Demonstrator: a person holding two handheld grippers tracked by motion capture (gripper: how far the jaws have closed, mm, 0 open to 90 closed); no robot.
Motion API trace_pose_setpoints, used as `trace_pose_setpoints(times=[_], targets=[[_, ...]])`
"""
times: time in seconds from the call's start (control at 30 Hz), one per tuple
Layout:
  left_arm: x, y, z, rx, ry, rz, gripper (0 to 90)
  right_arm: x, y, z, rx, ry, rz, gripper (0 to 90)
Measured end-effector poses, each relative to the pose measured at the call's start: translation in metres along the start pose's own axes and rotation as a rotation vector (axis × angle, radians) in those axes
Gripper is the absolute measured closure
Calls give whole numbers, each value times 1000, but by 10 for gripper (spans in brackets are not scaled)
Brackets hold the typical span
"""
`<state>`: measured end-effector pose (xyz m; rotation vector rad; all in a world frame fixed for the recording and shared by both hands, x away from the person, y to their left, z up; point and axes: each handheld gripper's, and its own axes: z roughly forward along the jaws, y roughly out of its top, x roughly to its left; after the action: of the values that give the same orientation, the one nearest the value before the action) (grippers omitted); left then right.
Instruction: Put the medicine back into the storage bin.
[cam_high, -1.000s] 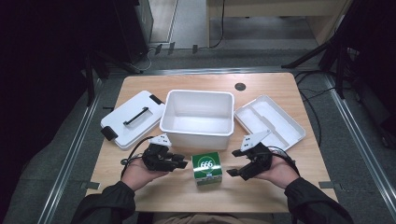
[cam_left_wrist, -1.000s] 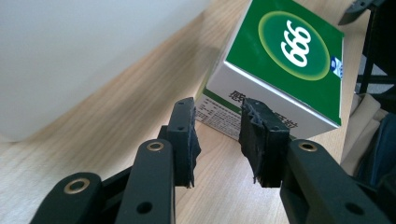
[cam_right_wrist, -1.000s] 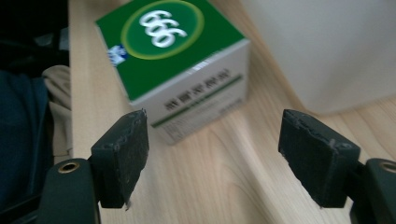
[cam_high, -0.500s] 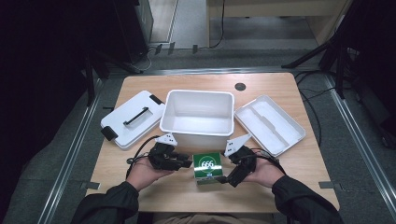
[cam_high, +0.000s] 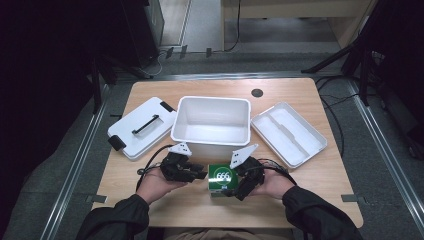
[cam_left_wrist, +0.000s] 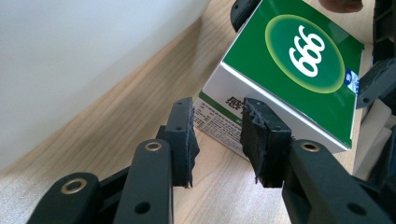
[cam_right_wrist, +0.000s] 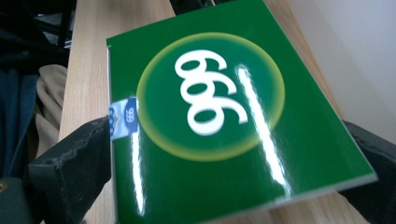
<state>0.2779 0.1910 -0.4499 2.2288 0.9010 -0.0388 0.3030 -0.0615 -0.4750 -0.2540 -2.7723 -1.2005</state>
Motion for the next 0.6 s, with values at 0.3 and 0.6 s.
trace_pose_setpoints(times=[0.3, 0.6], targets=[[0, 0, 0, 0, -2, 0, 636, 1, 16, 2, 137, -2, -55, 104], [0, 0, 0, -5, -3, -5, 636, 7, 34, 7, 238, -28, -120, 141]])
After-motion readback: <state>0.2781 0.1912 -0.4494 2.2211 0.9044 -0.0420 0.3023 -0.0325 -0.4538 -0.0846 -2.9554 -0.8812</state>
